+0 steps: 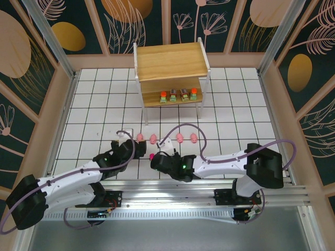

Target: Place and organize the plastic toys onto the shelf

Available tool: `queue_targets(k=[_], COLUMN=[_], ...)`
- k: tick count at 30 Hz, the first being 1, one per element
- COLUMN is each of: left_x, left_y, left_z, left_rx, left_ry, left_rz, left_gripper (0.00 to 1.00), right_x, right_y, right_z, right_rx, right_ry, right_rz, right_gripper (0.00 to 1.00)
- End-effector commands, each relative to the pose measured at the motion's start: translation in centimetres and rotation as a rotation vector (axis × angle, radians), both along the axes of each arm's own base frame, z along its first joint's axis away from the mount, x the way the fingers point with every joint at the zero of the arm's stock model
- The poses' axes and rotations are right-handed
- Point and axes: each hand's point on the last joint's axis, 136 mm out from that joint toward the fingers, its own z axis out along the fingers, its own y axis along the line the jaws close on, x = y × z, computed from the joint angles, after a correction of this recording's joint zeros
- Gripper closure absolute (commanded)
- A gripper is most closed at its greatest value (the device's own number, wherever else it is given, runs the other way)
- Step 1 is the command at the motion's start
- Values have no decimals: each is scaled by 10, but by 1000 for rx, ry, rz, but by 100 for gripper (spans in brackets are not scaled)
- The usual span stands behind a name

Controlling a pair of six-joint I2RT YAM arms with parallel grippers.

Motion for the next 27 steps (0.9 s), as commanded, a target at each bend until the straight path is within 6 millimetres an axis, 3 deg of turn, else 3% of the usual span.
queue_targets(k=[1, 12, 27], left_x=[1, 1, 1], left_y=[6, 8, 11], left_z=[3, -1, 2], left_rx=[-50, -79, -103], left_ry=[-13, 1, -8], left_rz=[16, 4, 11], left_gripper=[1, 1, 1], right_x=[-2, -6, -6], right_y=[15, 43, 50], right_z=[1, -17, -46], right_rx=[44, 23, -46], right_ry=[15, 63, 118], right_rz=[-28, -31, -64], right_gripper=[49, 49, 53])
